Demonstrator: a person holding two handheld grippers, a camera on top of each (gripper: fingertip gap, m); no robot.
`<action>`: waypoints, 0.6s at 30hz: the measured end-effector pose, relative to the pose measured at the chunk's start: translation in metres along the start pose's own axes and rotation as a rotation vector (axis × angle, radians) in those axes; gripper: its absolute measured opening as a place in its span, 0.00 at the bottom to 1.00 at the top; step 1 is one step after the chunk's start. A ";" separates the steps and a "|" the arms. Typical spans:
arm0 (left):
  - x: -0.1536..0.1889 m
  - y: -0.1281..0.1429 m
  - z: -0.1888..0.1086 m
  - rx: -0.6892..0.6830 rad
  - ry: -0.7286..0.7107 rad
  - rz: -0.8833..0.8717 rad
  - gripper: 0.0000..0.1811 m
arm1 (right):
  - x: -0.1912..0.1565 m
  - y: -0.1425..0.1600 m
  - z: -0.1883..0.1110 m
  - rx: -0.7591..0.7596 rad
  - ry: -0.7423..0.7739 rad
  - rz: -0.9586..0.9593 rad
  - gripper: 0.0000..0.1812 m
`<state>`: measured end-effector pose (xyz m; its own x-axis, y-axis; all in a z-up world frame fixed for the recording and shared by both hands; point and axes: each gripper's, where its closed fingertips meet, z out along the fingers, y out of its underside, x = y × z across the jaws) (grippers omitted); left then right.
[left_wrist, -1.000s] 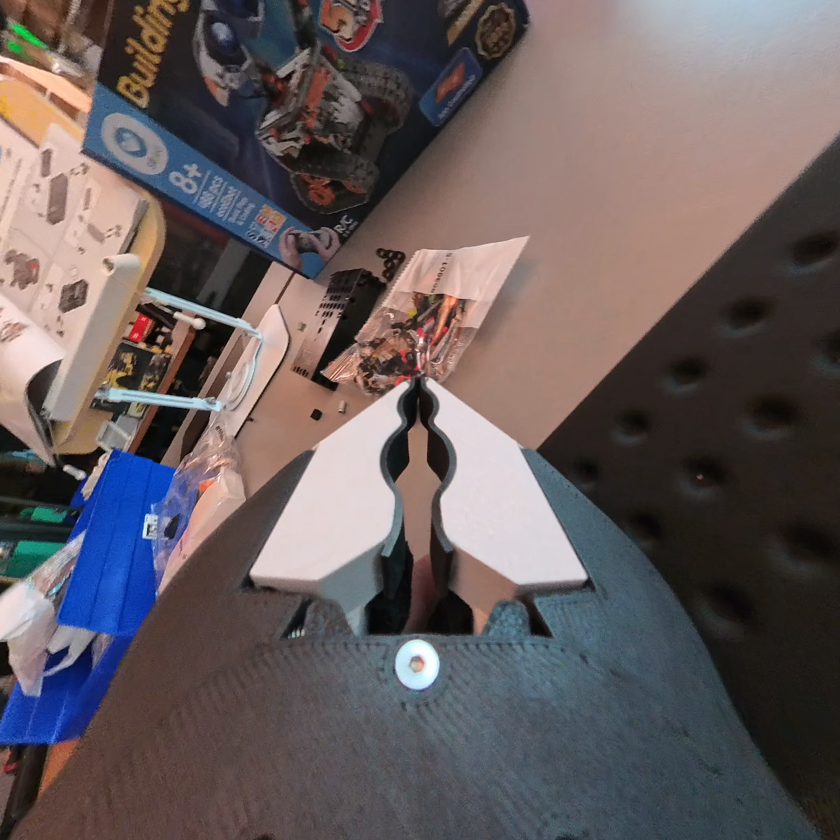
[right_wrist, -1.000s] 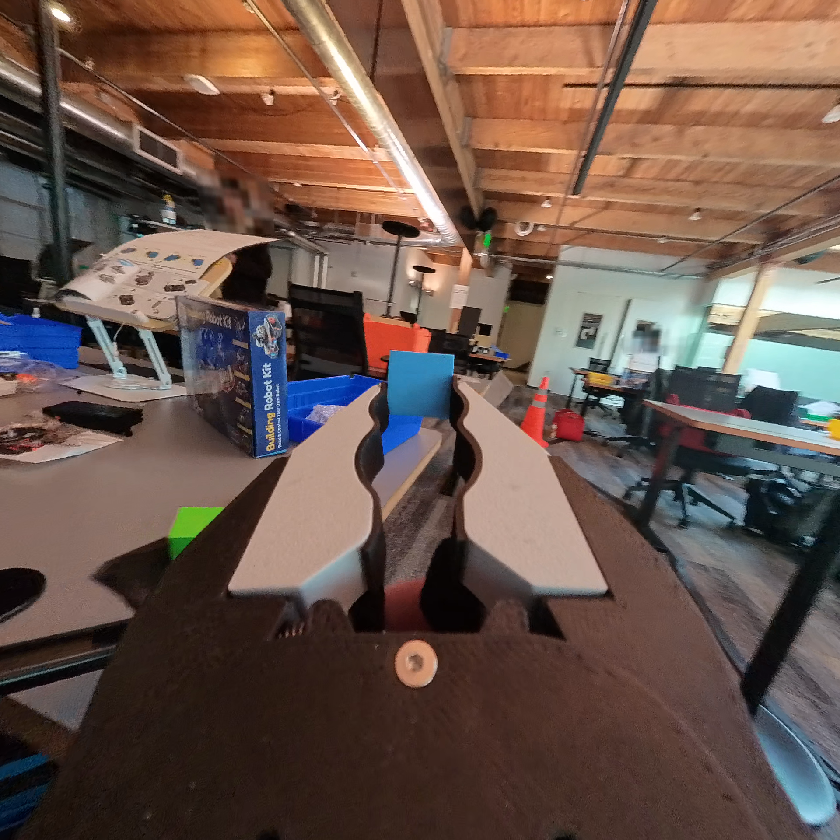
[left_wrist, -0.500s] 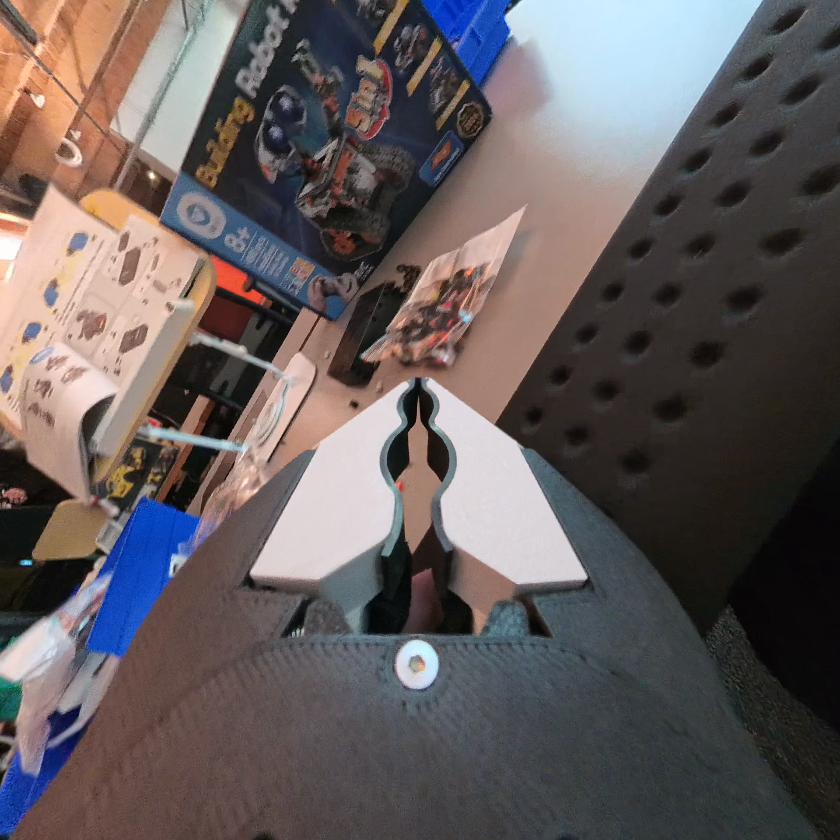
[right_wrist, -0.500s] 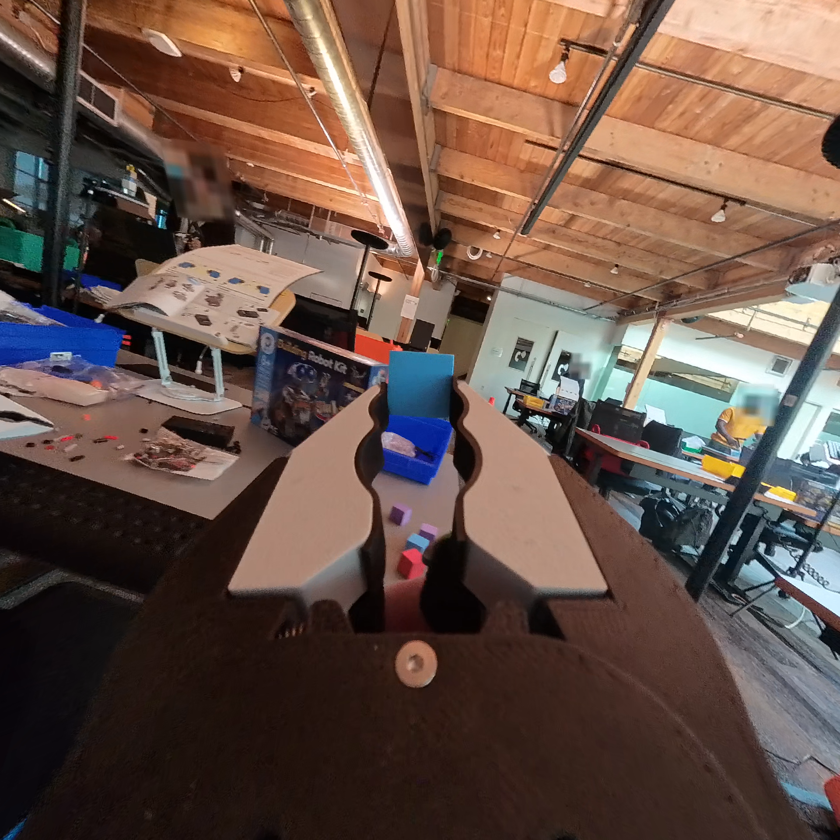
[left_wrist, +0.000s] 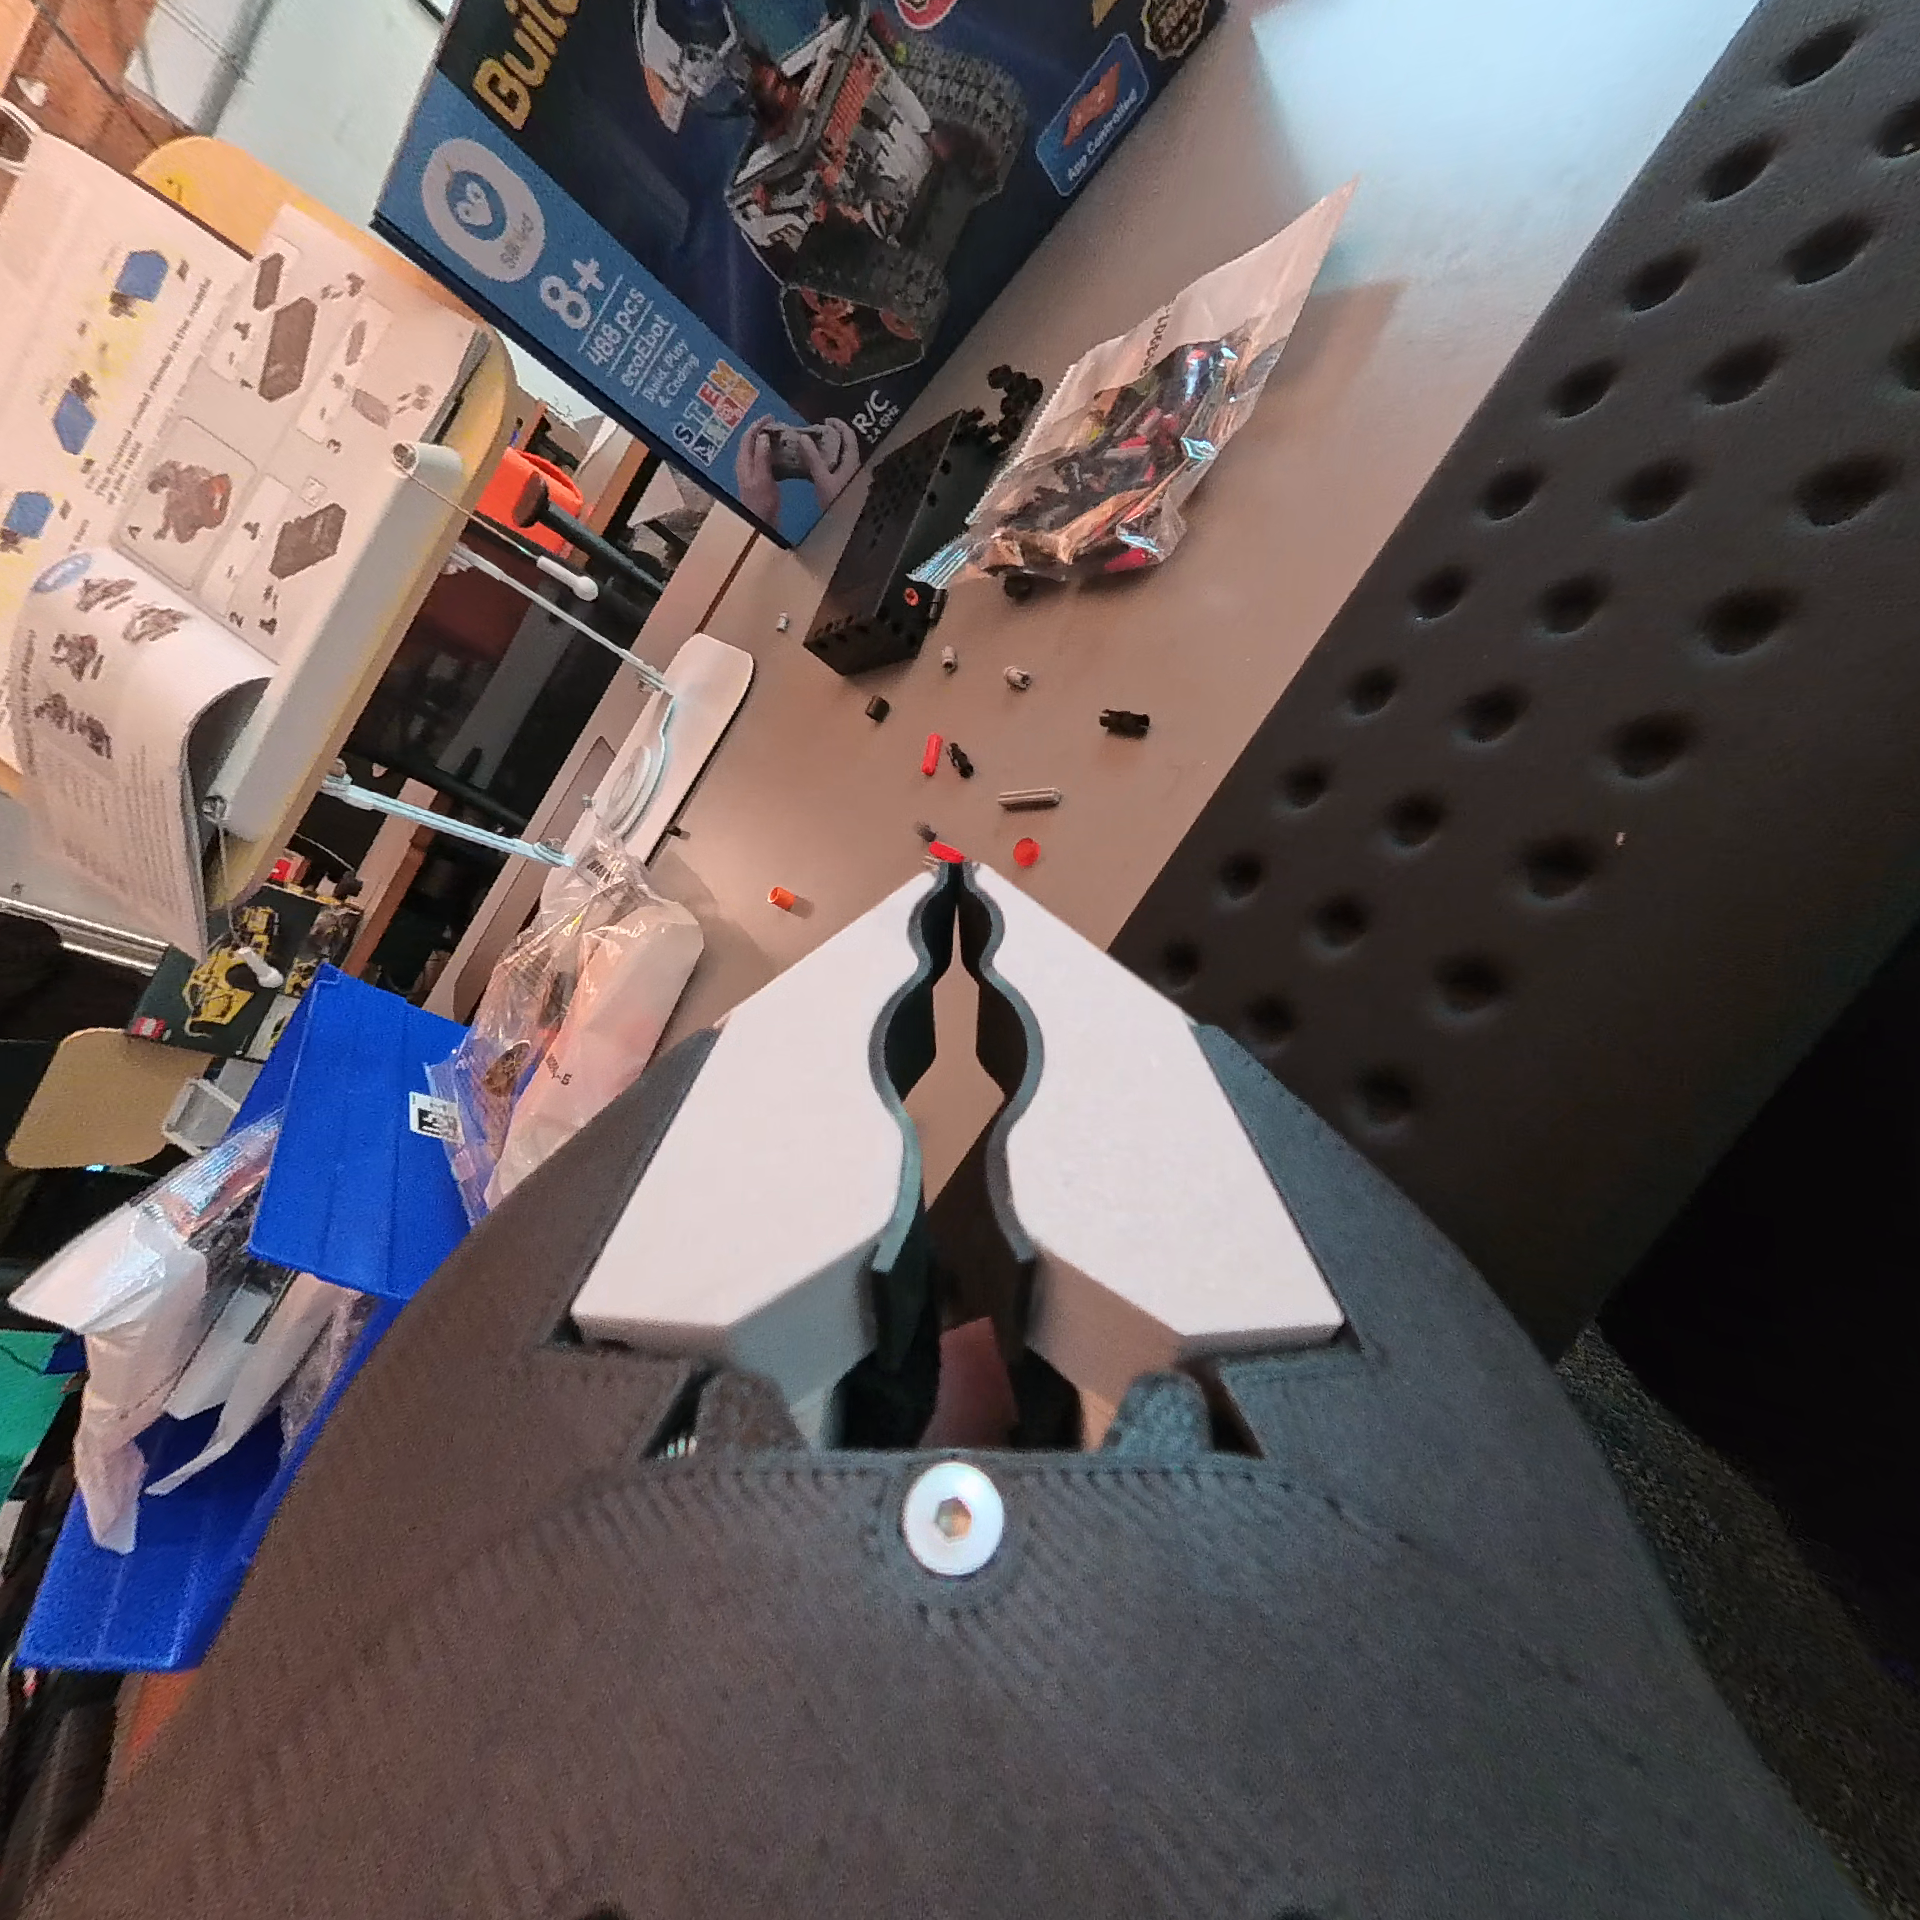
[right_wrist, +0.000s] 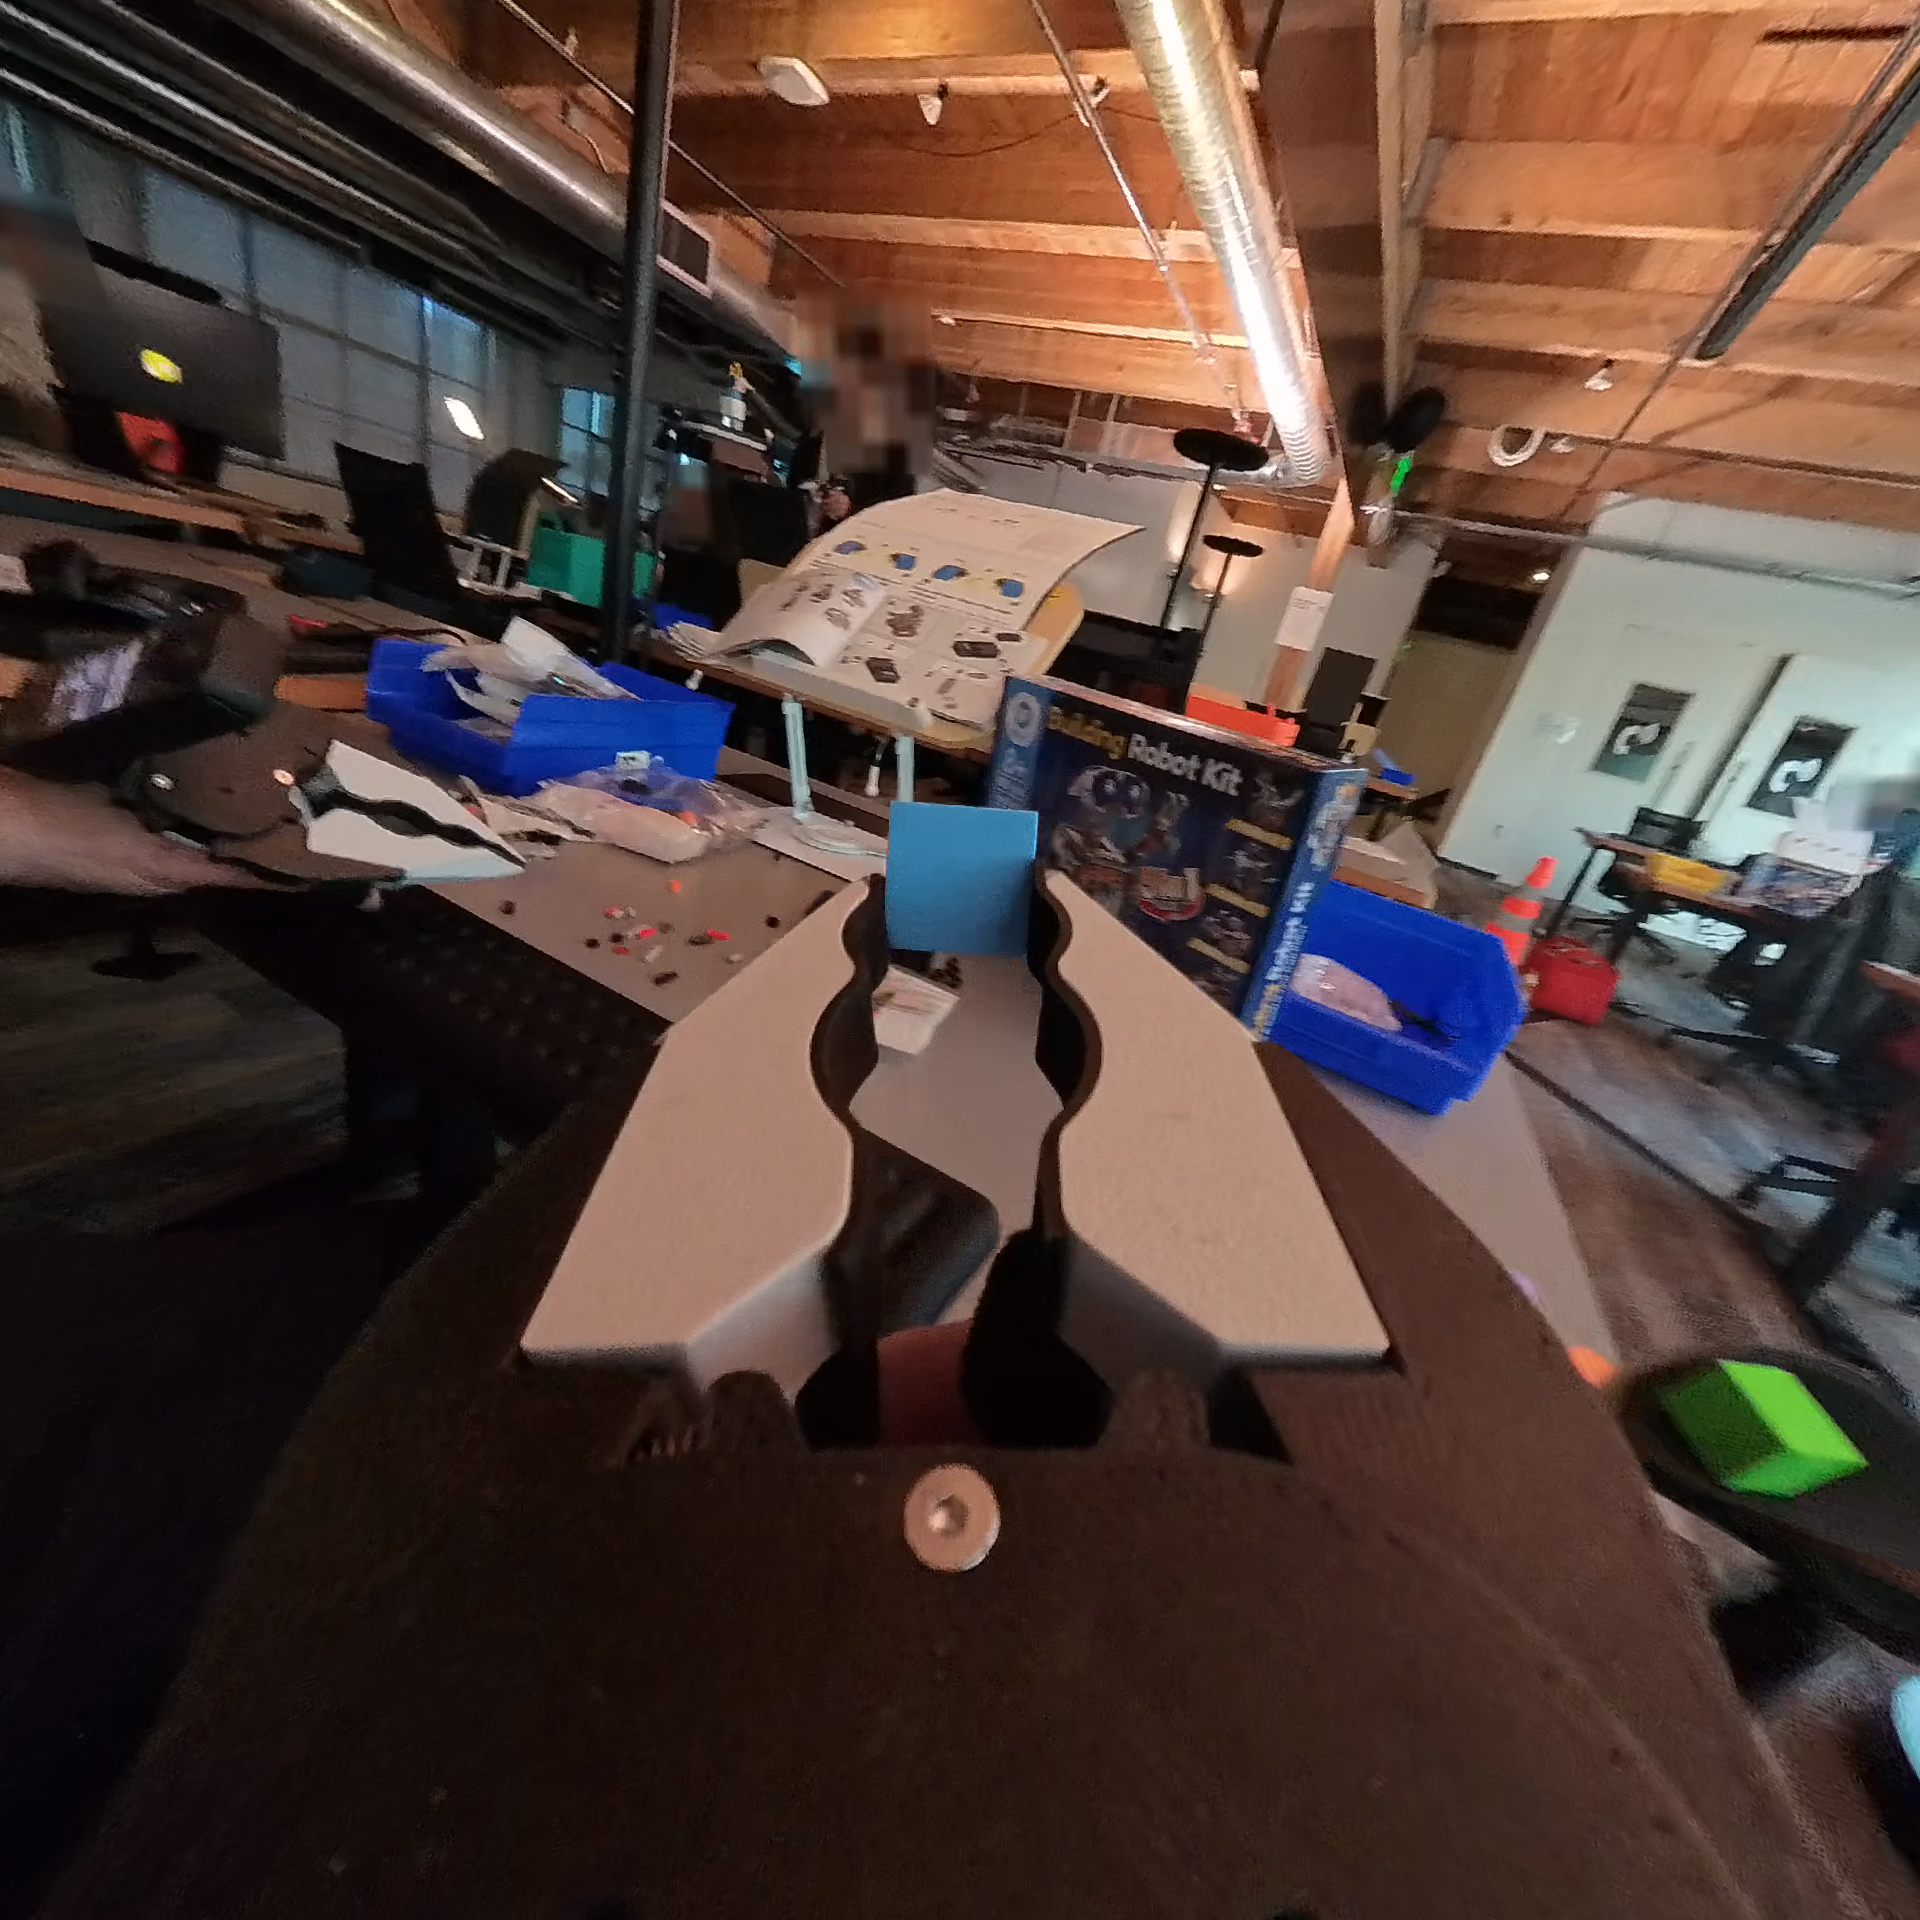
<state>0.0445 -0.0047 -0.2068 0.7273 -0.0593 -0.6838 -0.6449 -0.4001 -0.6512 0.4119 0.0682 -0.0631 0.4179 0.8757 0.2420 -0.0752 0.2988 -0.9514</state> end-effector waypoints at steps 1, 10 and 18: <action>-0.002 -0.001 -0.001 0.006 -0.005 -0.007 0.00 | -0.005 0.000 0.008 0.006 -0.015 0.016 0.14; -0.058 -0.015 0.003 0.104 -0.086 -0.107 0.17 | -0.063 0.014 0.103 -0.017 -0.120 0.066 0.14; -0.096 0.026 0.044 0.108 -0.126 -0.134 0.14 | -0.093 0.058 0.237 -0.060 -0.199 0.190 0.14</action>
<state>-0.0526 0.0304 -0.1728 0.7774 0.1048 -0.6202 -0.5710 -0.2959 -0.7658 0.1544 0.0937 -0.0958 0.2145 0.9730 0.0854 -0.0792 0.1045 -0.9914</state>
